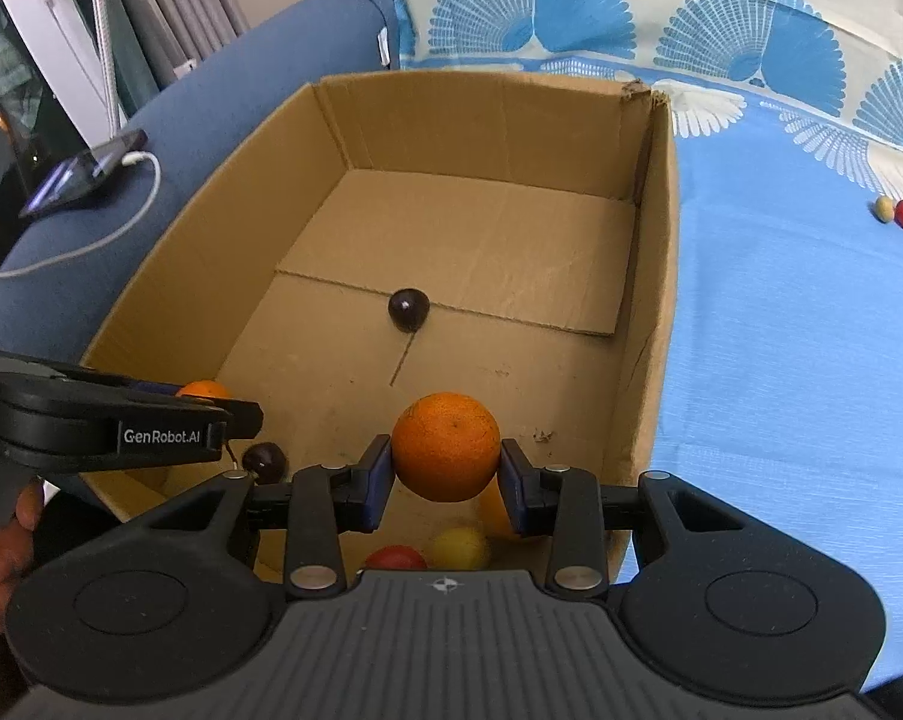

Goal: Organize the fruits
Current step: 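Open the left tool to drop its orange while the right tool drops its orange, then raise both open tools away from the box toward the remaining fruits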

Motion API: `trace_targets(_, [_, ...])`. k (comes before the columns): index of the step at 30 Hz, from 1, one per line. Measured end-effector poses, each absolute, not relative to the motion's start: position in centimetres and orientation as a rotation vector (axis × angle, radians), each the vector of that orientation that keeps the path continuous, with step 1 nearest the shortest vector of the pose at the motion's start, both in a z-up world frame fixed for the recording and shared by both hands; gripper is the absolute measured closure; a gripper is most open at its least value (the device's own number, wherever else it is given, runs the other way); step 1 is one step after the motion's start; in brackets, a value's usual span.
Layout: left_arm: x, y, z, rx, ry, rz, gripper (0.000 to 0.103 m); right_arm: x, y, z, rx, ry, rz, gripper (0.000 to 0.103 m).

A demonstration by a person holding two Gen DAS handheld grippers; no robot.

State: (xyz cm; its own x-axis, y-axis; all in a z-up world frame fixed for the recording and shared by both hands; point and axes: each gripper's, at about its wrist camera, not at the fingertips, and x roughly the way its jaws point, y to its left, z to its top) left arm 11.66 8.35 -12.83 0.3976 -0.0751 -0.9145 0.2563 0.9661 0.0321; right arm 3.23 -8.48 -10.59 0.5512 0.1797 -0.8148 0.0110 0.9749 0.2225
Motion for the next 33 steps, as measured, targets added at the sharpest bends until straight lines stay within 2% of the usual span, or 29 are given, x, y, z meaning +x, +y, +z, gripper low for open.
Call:
trace_targets(7, [12.2,8.4,-14.2,0.194,1.162,-0.195,0.065,3.6,-7.8,-10.8,0.13,0.969,0.109,0.064])
trace_targets(9, [12.3,8.5,-14.1,0.185,1.163,-0.2,0.048,3.7,-7.9,-10.8,0.129,0.968,0.104,0.063])
trace_targets(10, [12.3,8.6,-13.9,0.18,1.165,-0.196,0.026,3.8,-7.8,-10.8,0.125,0.968,0.108,0.058])
trace_targets(11, [12.2,8.8,-13.5,0.159,1.162,-0.216,0.017,3.7,-7.8,-10.7,0.117,0.963,0.11,0.054])
trace_targets(12, [12.1,8.8,-13.2,0.146,1.16,-0.228,0.013,3.6,-7.7,-10.5,0.107,0.958,0.104,0.042])
trace_targets(15, [11.5,8.2,-12.3,0.211,1.121,-0.176,0.001,3.2,-7.8,-9.9,0.1,0.954,0.089,0.03])
trace_targets(19, [10.2,8.9,-10.7,0.218,1.079,-0.18,0.0,2.1,-7.9,-8.5,0.137,0.948,0.083,0.017])
trace_targets(33, [0.2,11.4,-4.7,0.182,0.987,-0.176,0.0,-9.4,-6.4,-2.7,0.199,0.828,0.07,0.005])
